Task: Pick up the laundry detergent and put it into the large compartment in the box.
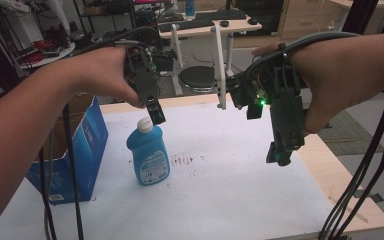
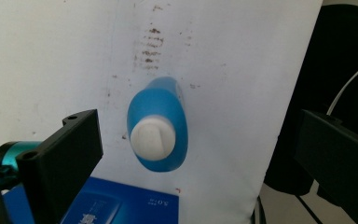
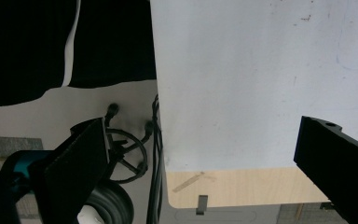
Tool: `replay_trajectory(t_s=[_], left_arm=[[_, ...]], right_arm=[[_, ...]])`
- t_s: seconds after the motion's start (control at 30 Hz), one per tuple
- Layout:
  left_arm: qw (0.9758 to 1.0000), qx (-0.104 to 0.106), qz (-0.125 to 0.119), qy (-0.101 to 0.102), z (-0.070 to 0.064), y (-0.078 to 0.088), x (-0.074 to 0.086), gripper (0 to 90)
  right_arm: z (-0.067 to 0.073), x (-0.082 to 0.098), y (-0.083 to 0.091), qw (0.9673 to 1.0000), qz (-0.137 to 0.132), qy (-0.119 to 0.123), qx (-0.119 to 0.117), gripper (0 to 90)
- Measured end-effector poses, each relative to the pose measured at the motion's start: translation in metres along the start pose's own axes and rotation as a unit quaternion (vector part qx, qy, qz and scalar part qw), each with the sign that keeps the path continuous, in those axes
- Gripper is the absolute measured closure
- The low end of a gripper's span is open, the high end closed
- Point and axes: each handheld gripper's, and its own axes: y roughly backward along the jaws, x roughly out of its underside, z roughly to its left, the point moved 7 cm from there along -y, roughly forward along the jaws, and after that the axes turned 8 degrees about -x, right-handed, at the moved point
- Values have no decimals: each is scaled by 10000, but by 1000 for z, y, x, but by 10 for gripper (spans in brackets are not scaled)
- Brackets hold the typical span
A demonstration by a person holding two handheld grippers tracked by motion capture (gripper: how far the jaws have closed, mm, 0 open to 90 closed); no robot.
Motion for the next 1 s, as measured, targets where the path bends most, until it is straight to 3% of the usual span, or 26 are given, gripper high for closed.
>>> replay_trajectory(t_s=[0.1, 0.3, 0.4, 0.73, 1.0], left_arm=[[9999, 35, -86, 66, 2, 1, 8, 16], [9998, 19, -12, 185, 8, -6, 21, 16], [9996, 61, 103, 241, 8, -18, 28, 16], [9989, 186, 132, 414, 13, -41, 36, 17], [9988, 224, 158, 405, 11, -53, 35, 16]], right_arm=[[-1, -1, -1, 10000, 11, 10, -12, 19], [-2, -3, 0, 10000, 7, 21, -23, 19], [-3, -4, -1, 10000, 47, 22, -14, 19], [-2, -5, -1, 10000, 86, -7, -31, 19], [-1, -7, 0, 9999, 109, -19, -26, 19]])
